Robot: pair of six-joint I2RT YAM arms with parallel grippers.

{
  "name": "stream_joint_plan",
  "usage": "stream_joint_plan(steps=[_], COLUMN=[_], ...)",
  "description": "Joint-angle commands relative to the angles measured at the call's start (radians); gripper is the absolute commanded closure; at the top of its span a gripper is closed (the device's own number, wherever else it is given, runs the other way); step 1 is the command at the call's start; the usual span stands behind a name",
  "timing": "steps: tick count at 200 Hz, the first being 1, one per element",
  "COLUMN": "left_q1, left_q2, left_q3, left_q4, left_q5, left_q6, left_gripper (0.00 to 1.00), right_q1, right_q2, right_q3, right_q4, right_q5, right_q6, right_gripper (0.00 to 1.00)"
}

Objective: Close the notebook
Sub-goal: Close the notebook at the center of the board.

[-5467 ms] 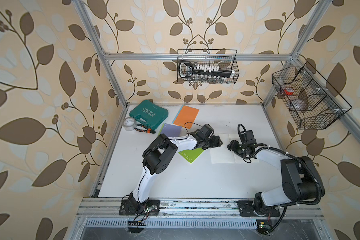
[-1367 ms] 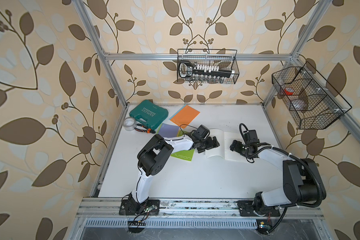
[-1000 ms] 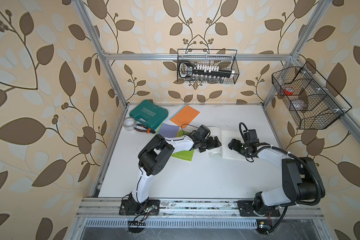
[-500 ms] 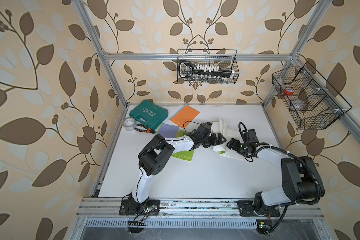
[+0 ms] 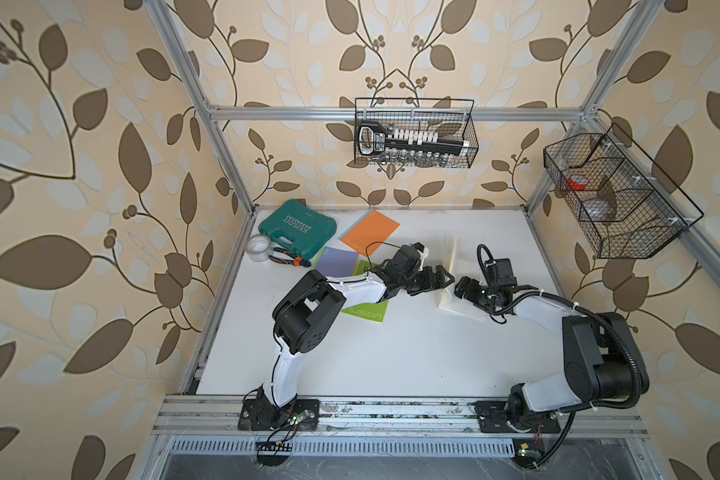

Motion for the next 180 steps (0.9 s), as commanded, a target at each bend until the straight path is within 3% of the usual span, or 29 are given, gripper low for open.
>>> stream_joint_plan(steps=[1, 84, 139, 180], left_q1=[-0.012, -0.013, -0.003, 0.009], left_q2=[-0.084, -0.125, -0.168, -0.188], left_q3=[0.002, -0.035, -0.069, -0.093], left_q4=[0.04, 0.041, 0.037, 0.042], left_q5=[0.04, 0.032, 0.014, 0.013], left_q6=[0.004, 0.001, -0.001, -0.007], left_gripper=[0.02, 0.02, 0.01, 0.02], right_q1=[0.018, 0.055, 0.005, -0.075], right_q2=[0.064, 0.111, -0.048, -0.148], right_q3=[-0.034, 0.03, 0.025, -0.034], right_q4=[-0.098, -0.105, -0.114, -0.003], right_q5=[-0.084, -0.145, -0.198, -0.344], right_q6=[0.03, -0.007, 0.005, 0.066], right_gripper=[0.12, 0.13, 0.13, 0.13])
